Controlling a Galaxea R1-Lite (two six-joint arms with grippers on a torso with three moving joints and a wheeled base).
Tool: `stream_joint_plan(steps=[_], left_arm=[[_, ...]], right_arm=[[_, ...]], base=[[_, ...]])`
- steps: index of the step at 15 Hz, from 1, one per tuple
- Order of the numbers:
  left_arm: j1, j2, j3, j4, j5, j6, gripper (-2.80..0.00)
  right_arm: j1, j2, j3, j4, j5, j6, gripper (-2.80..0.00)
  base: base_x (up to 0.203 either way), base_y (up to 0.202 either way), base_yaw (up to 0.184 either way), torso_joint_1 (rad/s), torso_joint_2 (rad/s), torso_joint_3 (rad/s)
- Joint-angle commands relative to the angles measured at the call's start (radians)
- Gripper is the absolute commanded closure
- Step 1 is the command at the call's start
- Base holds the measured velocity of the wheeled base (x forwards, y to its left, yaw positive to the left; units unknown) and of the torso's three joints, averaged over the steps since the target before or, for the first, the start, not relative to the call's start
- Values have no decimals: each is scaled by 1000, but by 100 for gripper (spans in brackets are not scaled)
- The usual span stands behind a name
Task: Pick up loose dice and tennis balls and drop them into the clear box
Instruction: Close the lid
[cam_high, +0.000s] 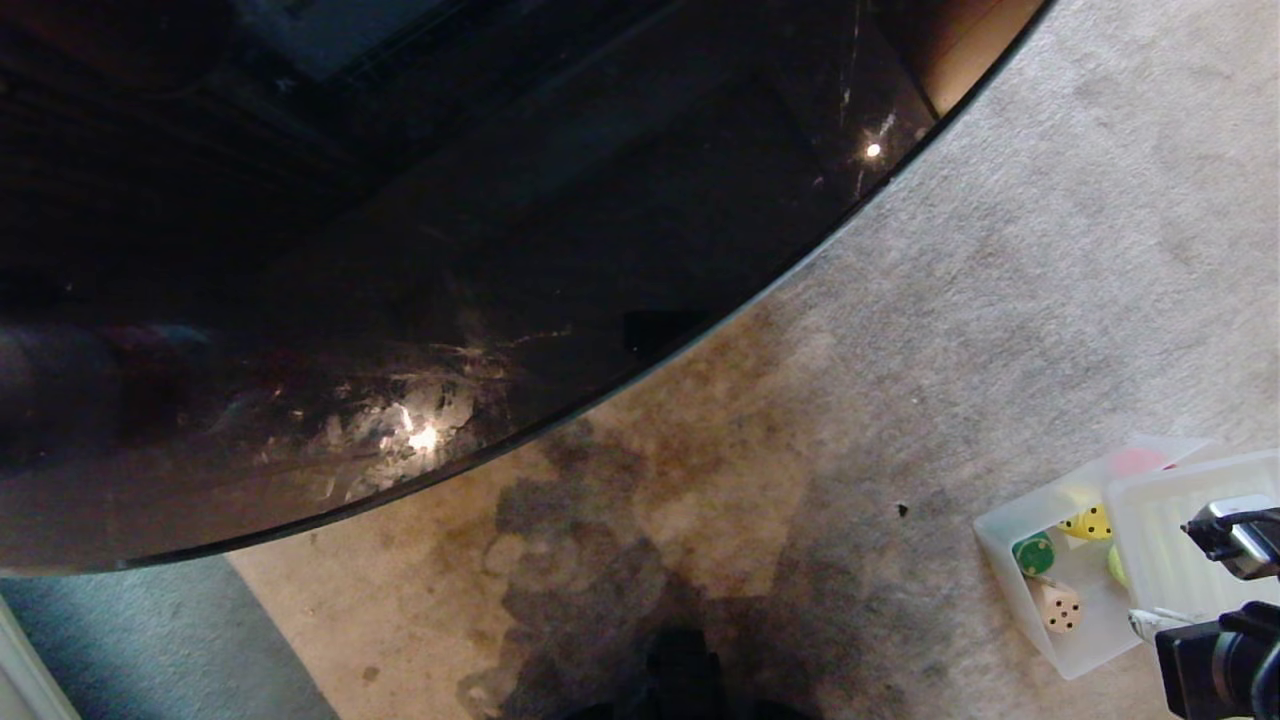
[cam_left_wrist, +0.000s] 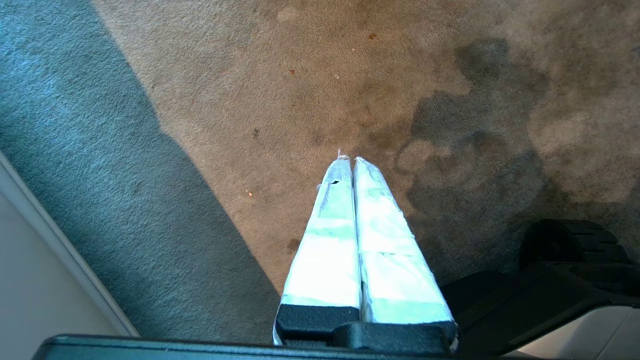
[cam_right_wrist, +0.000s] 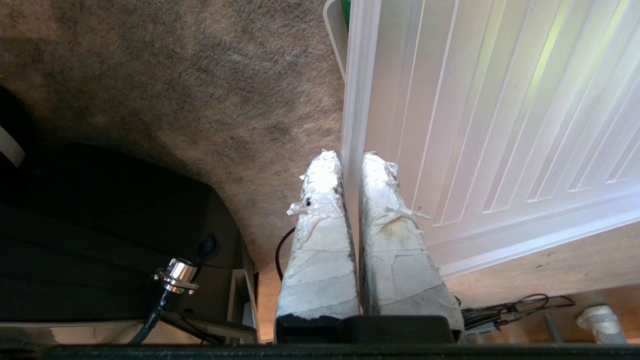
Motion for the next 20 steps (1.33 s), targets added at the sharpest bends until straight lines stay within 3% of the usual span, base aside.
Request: stream_joint_plan(steps=[1,20], left_arm=[[0,0,0,0,0,-1,0],[0,0,0,0,0,-1,0]], right_arm=[[1,3,-1,-2,0,-1,0],[4,2,-2,-2,-1,-7,0]], base=[[0,0,0,0,0,0],[0,0,0,0,0,0]])
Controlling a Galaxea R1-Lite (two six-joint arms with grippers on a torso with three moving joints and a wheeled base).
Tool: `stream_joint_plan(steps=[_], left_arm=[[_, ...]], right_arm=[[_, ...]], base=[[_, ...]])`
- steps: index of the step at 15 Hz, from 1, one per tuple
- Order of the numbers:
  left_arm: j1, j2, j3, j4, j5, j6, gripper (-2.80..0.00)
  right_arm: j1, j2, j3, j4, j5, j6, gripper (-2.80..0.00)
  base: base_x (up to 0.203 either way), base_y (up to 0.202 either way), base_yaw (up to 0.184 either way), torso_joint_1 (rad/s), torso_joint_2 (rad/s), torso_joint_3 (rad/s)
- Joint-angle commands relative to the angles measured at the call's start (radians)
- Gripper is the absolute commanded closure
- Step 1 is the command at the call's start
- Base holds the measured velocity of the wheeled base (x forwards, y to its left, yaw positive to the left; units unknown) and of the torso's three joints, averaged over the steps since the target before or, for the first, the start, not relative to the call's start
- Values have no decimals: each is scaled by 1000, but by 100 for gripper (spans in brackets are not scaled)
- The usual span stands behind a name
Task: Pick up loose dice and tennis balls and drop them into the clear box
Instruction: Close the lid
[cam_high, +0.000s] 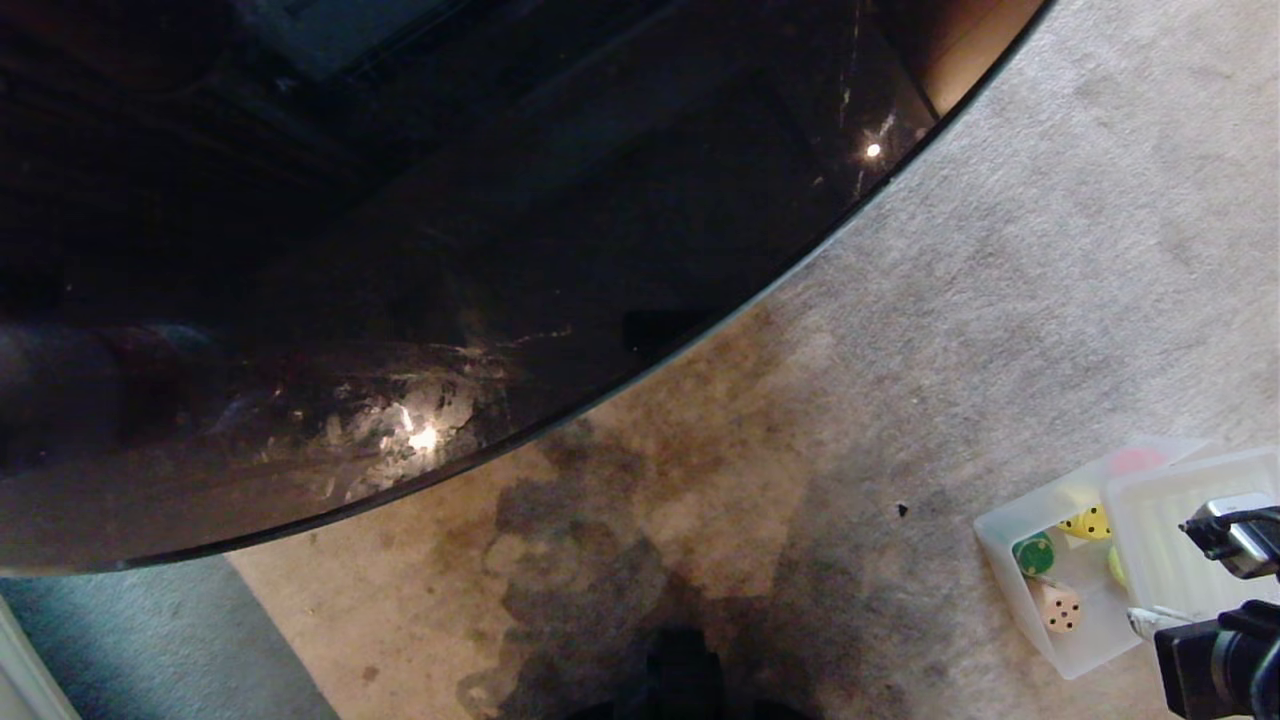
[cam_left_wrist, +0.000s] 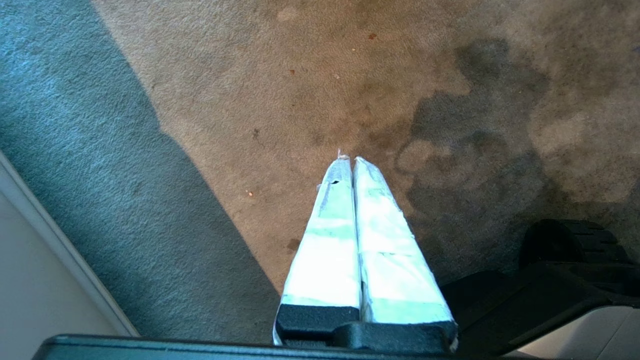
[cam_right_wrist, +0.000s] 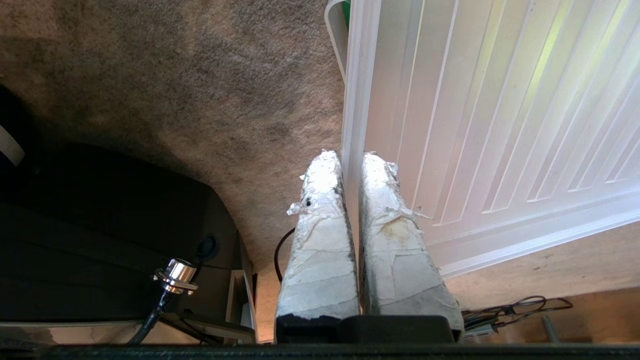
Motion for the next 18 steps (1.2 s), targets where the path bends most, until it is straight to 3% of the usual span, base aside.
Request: stream_joint_plan(steps=[1,18], left_arm=[[0,0,0,0,0,-1,0],[0,0,0,0,0,-1,0]], right_arm=[[1,0,-1,-2,-1,-1,0],[1,2,-1,-2,-1,-1,0]], base=[[0,0,0,0,0,0],[0,0,0,0,0,0]])
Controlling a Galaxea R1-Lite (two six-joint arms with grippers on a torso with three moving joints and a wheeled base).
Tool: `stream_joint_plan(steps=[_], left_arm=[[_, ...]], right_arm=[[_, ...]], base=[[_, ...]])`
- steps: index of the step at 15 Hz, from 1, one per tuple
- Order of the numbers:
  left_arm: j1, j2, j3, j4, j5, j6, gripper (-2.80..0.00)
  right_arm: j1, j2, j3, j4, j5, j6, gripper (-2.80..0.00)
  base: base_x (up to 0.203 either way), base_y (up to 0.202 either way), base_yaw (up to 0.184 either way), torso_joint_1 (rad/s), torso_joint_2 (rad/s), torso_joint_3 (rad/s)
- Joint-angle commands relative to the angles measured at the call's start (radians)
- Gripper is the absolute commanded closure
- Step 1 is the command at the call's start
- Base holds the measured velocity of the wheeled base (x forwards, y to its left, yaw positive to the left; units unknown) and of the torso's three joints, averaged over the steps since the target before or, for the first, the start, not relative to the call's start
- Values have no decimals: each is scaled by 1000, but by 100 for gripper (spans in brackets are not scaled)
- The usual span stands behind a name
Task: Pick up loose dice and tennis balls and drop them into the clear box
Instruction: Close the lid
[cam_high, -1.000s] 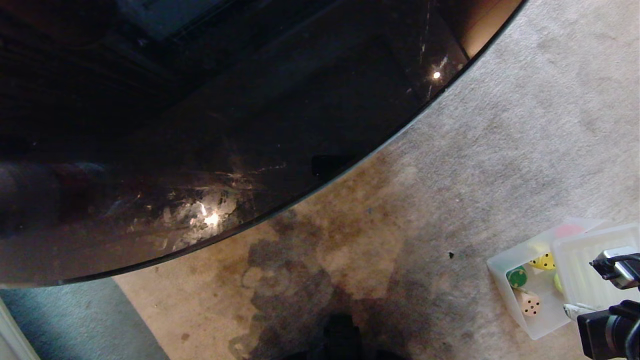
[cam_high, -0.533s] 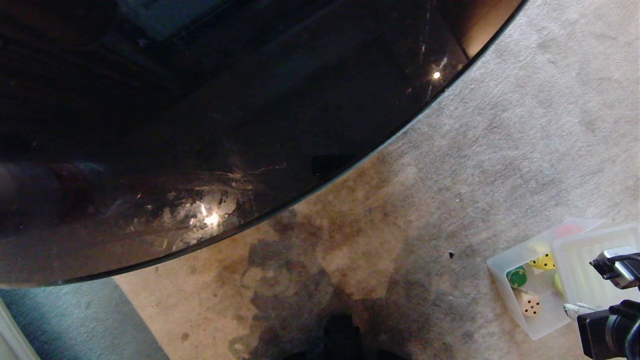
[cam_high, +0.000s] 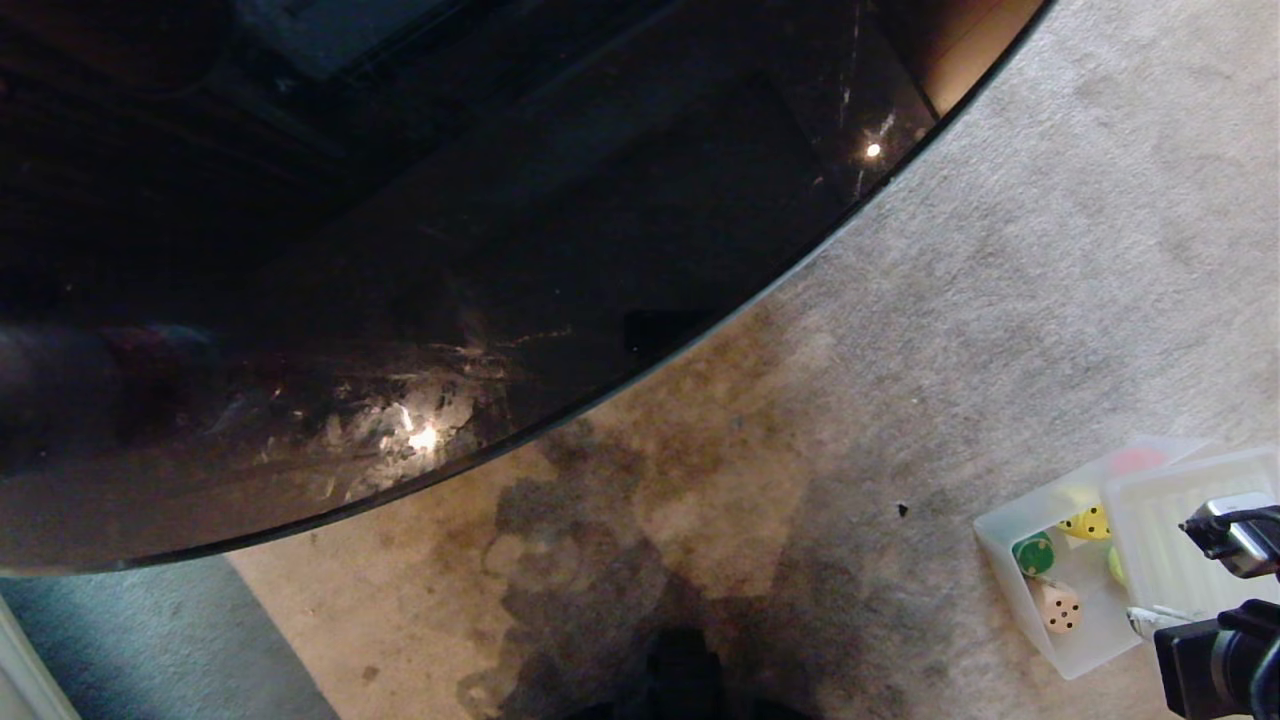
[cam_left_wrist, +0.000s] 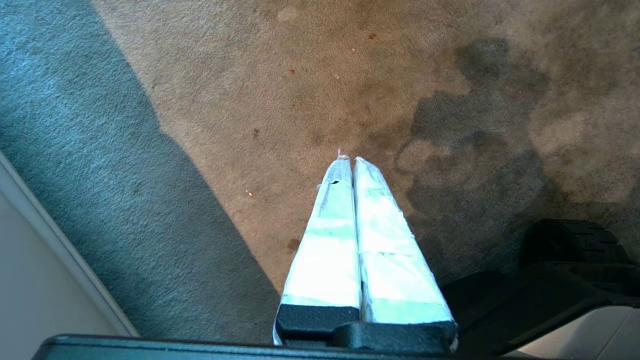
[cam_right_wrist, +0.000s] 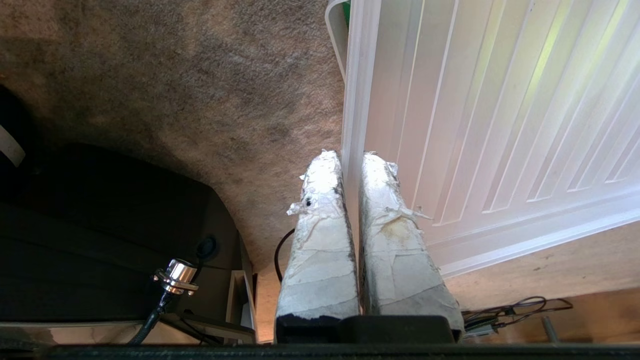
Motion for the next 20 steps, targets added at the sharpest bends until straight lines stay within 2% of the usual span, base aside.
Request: stream_joint_plan(steps=[1,20], left_arm=[[0,0,0,0,0,0,0],[0,0,0,0,0,0,0]], right_arm=[[0,1,0,-2,-1,-1,0],[5,0,5,-2,-1,4,0]], base=[[0,0,0,0,0,0],[0,0,0,0,0,0]])
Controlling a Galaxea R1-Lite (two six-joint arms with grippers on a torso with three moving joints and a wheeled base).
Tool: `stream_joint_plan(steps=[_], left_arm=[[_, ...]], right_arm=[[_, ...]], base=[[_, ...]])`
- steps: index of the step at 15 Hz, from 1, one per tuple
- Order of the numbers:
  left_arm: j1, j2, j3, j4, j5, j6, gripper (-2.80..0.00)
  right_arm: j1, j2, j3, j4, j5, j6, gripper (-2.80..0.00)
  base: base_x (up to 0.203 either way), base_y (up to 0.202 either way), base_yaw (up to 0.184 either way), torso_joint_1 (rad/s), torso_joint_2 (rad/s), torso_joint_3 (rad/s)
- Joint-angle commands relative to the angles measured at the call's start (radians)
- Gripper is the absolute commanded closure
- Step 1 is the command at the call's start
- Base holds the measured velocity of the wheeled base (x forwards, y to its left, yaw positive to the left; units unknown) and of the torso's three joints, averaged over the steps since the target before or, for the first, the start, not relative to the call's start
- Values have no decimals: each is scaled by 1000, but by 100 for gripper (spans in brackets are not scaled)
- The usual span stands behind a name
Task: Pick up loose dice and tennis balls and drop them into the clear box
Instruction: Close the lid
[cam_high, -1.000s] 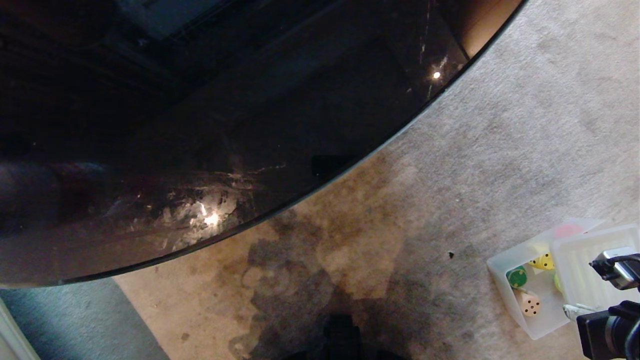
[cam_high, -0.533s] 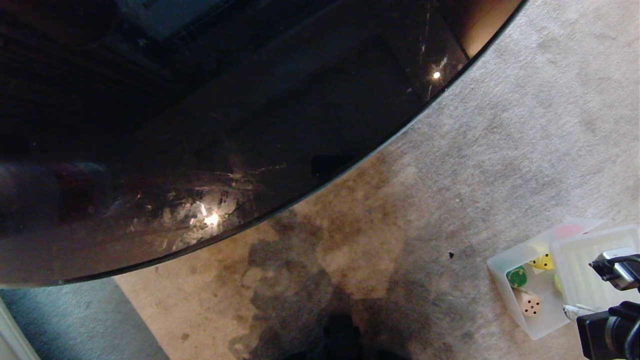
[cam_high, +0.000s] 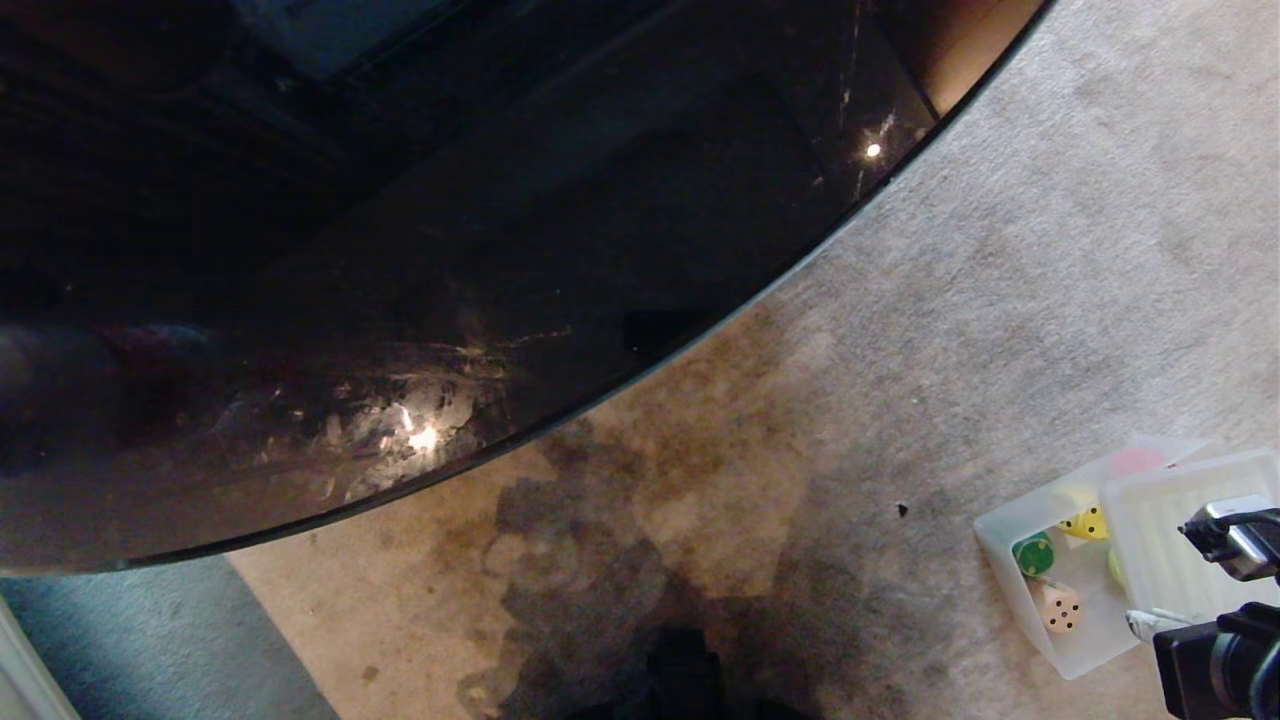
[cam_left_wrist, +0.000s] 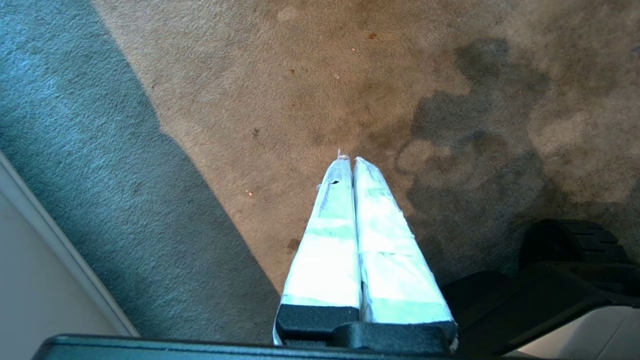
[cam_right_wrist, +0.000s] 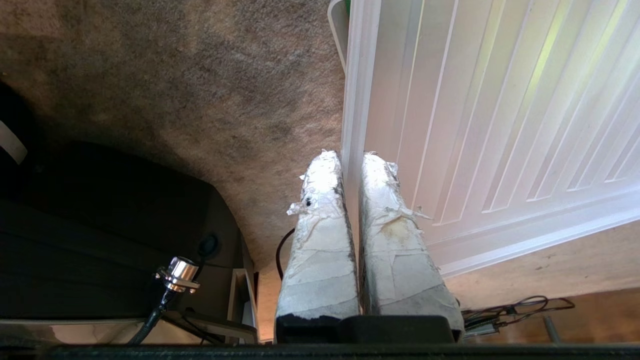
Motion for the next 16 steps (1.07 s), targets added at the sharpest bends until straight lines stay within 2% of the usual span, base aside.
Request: stream_joint_plan(steps=[1,16], left_arm=[[0,0,0,0,1,0,0],[0,0,0,0,1,0,0]], right_arm=[[0,0,0,-2,1,2,0],[0,-3,5,-2,14,17,0]], base=[[0,0,0,0,0,0],[0,0,0,0,0,0]])
